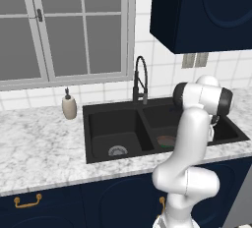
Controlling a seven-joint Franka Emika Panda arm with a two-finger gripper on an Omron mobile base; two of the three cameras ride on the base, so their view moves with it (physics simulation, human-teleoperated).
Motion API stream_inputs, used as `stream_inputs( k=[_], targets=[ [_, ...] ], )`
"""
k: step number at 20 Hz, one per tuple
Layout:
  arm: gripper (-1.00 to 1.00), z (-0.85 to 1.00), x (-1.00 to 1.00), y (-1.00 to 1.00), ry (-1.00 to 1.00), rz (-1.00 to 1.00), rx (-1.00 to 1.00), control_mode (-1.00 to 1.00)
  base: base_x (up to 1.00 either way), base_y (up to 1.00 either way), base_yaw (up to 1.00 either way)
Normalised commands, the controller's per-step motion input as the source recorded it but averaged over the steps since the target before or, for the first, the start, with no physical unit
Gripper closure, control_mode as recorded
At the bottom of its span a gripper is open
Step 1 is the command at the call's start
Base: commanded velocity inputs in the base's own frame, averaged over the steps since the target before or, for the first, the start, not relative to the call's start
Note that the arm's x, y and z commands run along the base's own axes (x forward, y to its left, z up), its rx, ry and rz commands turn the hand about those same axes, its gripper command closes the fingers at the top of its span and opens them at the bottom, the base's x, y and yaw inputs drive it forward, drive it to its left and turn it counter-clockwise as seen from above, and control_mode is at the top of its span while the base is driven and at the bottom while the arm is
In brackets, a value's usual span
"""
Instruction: Pick the pan and sponge and place them into the sink. Then turn on the water.
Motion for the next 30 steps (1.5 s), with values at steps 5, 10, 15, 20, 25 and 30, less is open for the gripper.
stream_inputs(
  k=[5,10,15,20,25,30],
  targets=[
    [-1.00,0.74,-0.04,0.13,-0.06,0.00,0.06,-1.00,0.00,0.00,0.00],
    [-1.00,0.70,-0.20,0.02,-0.11,0.00,0.13,-1.00,0.00,0.00,0.00],
    [-1.00,0.66,-0.26,0.06,-0.11,0.00,0.16,-1.00,0.00,0.00,0.00],
    [-1.00,0.63,-0.15,0.18,-0.15,0.00,0.17,-1.00,0.00,0.00,0.00],
    [-1.00,0.34,-0.03,0.16,-0.21,0.00,0.21,-1.00,0.00,0.00,0.00],
    [-1.00,0.01,-0.05,0.10,-0.32,0.00,0.28,-1.00,0.00,0.00,0.00]
  ],
)
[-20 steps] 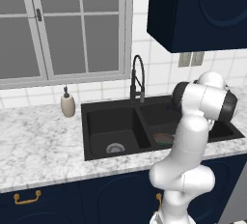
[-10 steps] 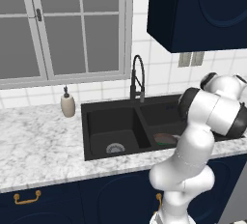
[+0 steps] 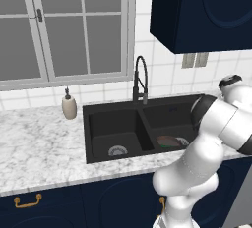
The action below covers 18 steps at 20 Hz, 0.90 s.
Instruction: Pick the pan and sponge and place them into the sink. Then turn on the water.
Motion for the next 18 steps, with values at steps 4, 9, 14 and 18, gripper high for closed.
stream_inputs(
  k=[4,9,14,18],
  targets=[
    [-1.00,0.23,0.00,0.02,-0.26,0.00,0.38,-1.00,0.00,0.00,0.00],
    [-1.00,0.47,0.03,0.21,-0.19,0.00,0.37,-1.00,0.00,0.00,0.00],
    [-1.00,0.22,0.12,0.39,-0.04,-0.07,0.30,-1.00,0.00,0.00,0.00],
    [-1.00,0.22,0.56,0.50,-0.03,-0.06,0.33,-1.00,0.00,0.00,0.00]
  ],
)
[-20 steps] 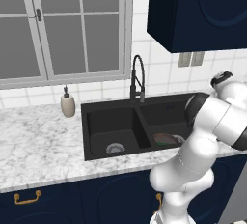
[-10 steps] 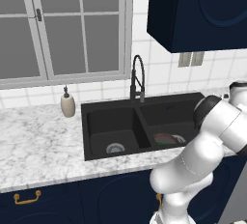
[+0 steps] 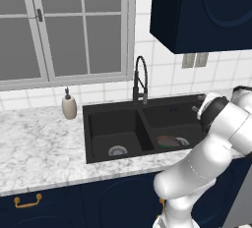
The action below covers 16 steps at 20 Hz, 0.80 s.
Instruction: Pick the pan and sponge and place them into the sink. Then turn on the water.
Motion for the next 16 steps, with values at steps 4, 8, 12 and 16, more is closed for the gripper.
stream_inputs(
  k=[4,8,12,16],
  targets=[
    [-1.00,0.00,0.52,0.52,-0.02,-0.01,0.29,-1.00,0.00,0.00,0.00],
    [-1.00,0.01,0.59,0.18,0.00,0.00,0.17,-1.00,0.00,0.00,0.00],
    [-1.00,0.04,0.18,0.33,0.10,0.00,0.03,-1.00,0.00,0.00,0.00],
    [-1.00,0.00,0.29,-0.03,0.06,0.00,0.00,-1.00,0.00,0.00,0.00]
  ],
)
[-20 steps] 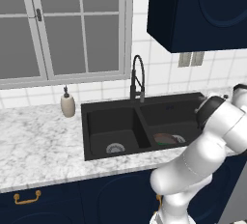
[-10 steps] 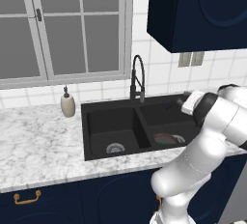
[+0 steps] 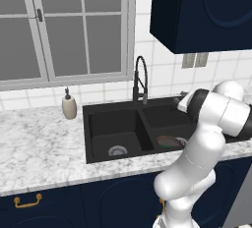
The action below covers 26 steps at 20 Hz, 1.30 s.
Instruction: Pick the pan and sponge and place them into the sink. Then turn on the water.
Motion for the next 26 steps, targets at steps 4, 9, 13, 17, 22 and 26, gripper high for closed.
stream_inputs(
  k=[4,9,13,17,22,26],
  targets=[
    [-1.00,0.00,0.32,0.06,0.00,0.00,0.00,-1.00,0.00,0.00,0.00],
    [-1.00,0.00,0.31,0.21,0.00,0.00,0.00,-1.00,0.00,0.00,0.00],
    [-1.00,0.00,0.28,0.29,0.00,0.00,0.00,-1.00,0.00,0.00,0.00],
    [-1.00,0.00,0.14,0.29,0.00,0.00,-0.02,-1.00,0.00,0.00,0.00],
    [-1.00,-0.03,0.24,0.37,0.00,0.00,-0.04,-1.00,0.00,0.00,0.00],
    [-1.00,0.00,0.33,0.32,0.00,0.00,-0.02,-1.00,0.00,0.00,0.00]
  ],
)
